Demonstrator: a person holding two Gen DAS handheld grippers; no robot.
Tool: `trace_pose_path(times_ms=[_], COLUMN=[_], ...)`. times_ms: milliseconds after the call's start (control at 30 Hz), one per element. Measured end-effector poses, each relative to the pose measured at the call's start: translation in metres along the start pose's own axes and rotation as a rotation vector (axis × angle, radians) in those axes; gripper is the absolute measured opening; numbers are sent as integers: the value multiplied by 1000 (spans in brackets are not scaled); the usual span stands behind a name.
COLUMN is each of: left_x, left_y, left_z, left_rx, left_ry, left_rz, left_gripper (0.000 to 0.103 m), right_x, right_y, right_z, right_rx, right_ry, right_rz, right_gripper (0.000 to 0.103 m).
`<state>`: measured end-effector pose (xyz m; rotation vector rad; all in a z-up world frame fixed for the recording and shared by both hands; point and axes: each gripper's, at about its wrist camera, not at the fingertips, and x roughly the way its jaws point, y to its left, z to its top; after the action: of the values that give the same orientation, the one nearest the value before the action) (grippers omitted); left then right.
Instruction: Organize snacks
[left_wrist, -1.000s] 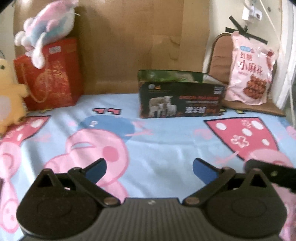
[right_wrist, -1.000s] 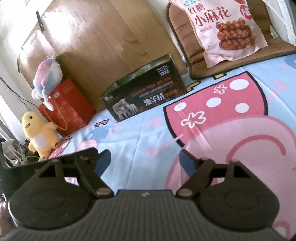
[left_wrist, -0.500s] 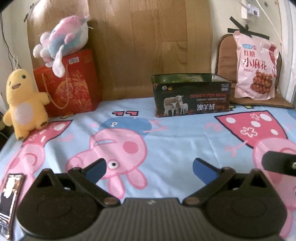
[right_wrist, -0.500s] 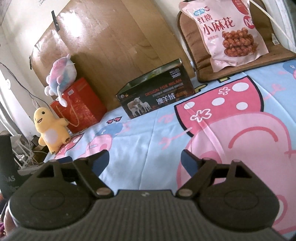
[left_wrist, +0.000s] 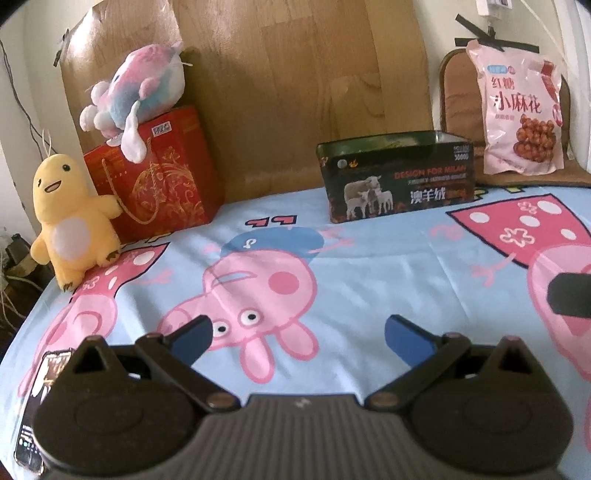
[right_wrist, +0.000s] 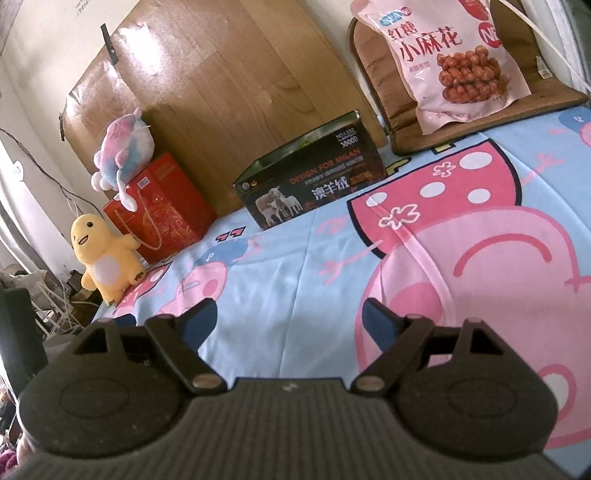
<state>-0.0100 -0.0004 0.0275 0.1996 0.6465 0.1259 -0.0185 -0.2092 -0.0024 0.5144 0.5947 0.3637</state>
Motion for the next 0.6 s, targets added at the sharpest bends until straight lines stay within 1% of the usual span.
trace_pose_path(times_ms=[600], left_x=[19], left_y=[-14], left_z=[-7], left_rx=[34], left_ry=[73], left_rz=[-35], left_gripper=[103], right_x=[9], right_y=[-16], right_z=[-2], right_rx=[50], right_ry=[9], right_rz=[-40], right_gripper=[90])
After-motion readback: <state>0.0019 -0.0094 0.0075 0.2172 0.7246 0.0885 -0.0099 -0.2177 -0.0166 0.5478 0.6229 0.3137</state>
